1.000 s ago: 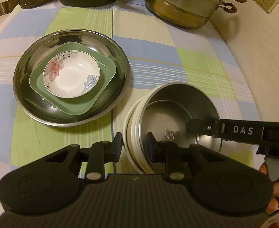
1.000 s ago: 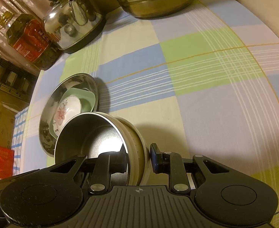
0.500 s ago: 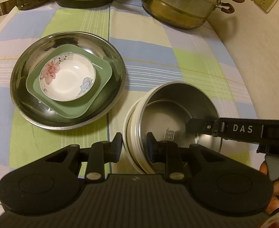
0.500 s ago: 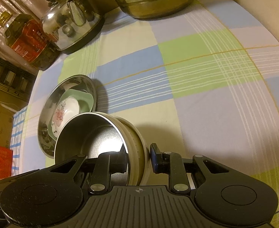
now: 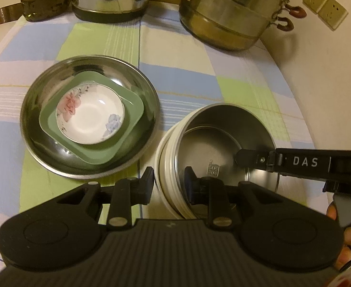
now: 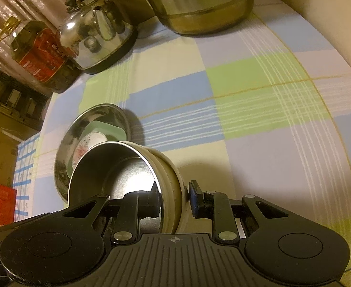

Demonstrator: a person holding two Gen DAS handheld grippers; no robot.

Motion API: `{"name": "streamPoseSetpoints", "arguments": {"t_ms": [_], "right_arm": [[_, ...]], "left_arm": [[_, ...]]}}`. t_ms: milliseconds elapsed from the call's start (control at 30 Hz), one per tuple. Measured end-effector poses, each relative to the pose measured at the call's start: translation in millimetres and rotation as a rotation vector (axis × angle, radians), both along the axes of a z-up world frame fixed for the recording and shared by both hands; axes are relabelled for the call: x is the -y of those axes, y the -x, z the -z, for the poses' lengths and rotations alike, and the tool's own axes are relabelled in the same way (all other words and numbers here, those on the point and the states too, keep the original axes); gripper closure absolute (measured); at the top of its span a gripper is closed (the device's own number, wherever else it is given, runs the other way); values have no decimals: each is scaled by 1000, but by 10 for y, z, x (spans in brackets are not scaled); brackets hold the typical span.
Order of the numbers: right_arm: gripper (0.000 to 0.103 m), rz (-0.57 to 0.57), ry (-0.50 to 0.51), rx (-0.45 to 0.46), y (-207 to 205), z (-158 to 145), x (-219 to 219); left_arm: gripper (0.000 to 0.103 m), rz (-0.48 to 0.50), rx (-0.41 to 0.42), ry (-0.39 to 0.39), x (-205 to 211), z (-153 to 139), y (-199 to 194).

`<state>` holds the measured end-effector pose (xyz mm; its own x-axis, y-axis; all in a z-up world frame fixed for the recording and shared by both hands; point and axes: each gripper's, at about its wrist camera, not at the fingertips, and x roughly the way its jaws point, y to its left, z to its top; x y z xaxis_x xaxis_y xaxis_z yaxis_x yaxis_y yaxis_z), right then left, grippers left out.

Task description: Organize plates and bowls

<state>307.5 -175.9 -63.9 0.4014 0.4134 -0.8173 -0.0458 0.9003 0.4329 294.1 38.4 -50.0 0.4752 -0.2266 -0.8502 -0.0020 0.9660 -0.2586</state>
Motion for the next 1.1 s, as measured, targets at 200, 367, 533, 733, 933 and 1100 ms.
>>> {"name": "streamPoseSetpoints", "arguments": {"t_ms": [200, 367, 533, 733, 933, 1100], "right_arm": [[79, -30, -6, 14, -115, -112, -174], [79, -65, -13, 31, -260, -210, -403], [79, -99, -31, 30, -434, -256, -674], [79, -136, -38, 24, -640, -290, -964], [79, -155, -38, 13, -833, -270, -1194], [79, -155, -27, -9, -964, -188, -1314]], "left_arm": [[79, -34, 22, -3, -182, -121, -46], [79, -81, 43, -7, -398, -225, -110], [79, -132, 58, -20, -641, -311, -204], [79, -177, 60, -23, -938, -350, -337], [79, -206, 56, -25, -1134, -344, -494], [79, -219, 28, -20, -1238, -241, -612]]}}
